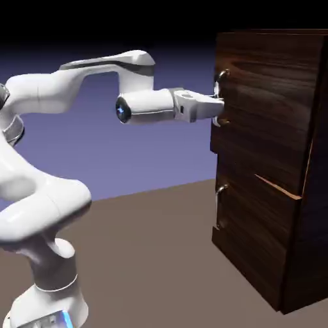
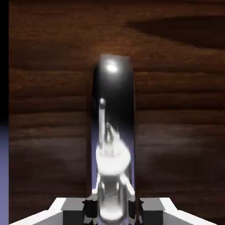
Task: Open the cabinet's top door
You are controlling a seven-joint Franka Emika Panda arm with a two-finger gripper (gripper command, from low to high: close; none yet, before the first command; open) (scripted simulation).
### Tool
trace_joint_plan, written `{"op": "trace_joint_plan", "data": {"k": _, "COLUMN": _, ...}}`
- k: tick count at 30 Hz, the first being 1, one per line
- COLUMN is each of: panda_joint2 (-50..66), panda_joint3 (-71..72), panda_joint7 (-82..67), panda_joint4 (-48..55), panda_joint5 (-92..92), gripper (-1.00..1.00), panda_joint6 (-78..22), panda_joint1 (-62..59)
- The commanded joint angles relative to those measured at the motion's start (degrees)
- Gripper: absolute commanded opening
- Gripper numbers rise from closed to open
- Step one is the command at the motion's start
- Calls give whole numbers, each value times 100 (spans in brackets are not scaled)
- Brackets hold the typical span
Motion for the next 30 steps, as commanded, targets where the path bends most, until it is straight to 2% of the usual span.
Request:
{"op": "trace_joint_plan", "data": {"k": 1, "panda_joint2": -39, "panda_joint3": -208, "panda_joint7": -10, "panda_joint4": -170, "panda_joint5": -155, "gripper": -100, "panda_joint6": -198, "panda_joint1": 152}}
{"op": "trace_joint_plan", "data": {"k": 8, "panda_joint2": -316, "panda_joint3": -1661, "panda_joint7": -38, "panda_joint4": -1079, "panda_joint5": -1386, "gripper": -100, "panda_joint6": -1597, "panda_joint1": 842}}
{"op": "trace_joint_plan", "data": {"k": 16, "panda_joint2": -331, "panda_joint3": -3323, "panda_joint7": -161, "panda_joint4": -1523, "panda_joint5": -2974, "gripper": -100, "panda_joint6": -3200, "panda_joint1": 989}}
{"op": "trace_joint_plan", "data": {"k": 23, "panda_joint2": 212, "panda_joint3": -4777, "panda_joint7": -458, "panda_joint4": -1373, "panda_joint5": -4444, "gripper": -100, "panda_joint6": -4675, "panda_joint1": 899}}
{"op": "trace_joint_plan", "data": {"k": 30, "panda_joint2": 1438, "panda_joint3": -6212, "panda_joint7": -960, "panda_joint4": -579, "panda_joint5": -5921, "gripper": -100, "panda_joint6": -6332, "panda_joint1": 1008}}
